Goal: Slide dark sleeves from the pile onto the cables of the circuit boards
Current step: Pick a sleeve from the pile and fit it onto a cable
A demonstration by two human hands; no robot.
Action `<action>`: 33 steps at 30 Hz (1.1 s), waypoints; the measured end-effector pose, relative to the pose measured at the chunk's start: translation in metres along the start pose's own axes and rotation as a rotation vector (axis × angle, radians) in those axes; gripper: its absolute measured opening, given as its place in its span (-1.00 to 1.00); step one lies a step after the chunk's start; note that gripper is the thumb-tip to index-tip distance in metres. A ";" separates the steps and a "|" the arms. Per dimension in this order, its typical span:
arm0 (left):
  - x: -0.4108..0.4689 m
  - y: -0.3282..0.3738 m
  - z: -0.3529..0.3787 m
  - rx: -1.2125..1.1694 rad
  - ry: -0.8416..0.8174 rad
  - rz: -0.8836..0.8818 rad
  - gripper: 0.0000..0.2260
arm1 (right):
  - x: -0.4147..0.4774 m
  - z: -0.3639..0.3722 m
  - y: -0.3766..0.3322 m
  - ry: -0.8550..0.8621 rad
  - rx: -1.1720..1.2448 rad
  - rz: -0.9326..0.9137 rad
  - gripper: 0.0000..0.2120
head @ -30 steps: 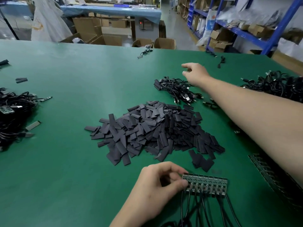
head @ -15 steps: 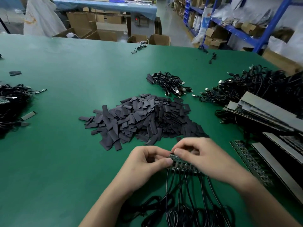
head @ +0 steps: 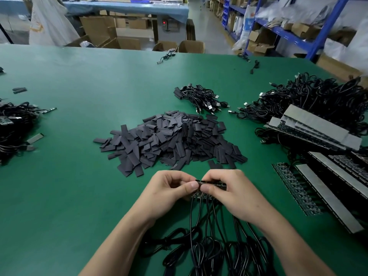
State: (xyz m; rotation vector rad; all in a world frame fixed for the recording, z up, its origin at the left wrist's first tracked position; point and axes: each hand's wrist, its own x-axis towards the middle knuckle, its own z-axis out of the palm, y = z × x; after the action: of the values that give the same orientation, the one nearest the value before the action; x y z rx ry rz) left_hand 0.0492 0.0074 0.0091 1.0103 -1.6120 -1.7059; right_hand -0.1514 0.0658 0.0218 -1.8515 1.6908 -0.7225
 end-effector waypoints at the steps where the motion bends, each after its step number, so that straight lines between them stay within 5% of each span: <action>1: 0.000 0.000 0.000 -0.009 -0.005 -0.006 -0.83 | 0.000 0.000 0.001 -0.002 0.013 -0.008 -0.95; 33: -0.003 0.002 -0.004 -0.069 -0.087 -0.026 -0.92 | 0.003 -0.002 0.003 -0.060 0.125 -0.046 -0.93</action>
State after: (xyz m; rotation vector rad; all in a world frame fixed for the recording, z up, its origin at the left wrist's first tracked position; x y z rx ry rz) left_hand 0.0538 0.0071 0.0119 0.9392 -1.5886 -1.8330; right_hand -0.1546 0.0624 0.0213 -1.8124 1.5343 -0.7660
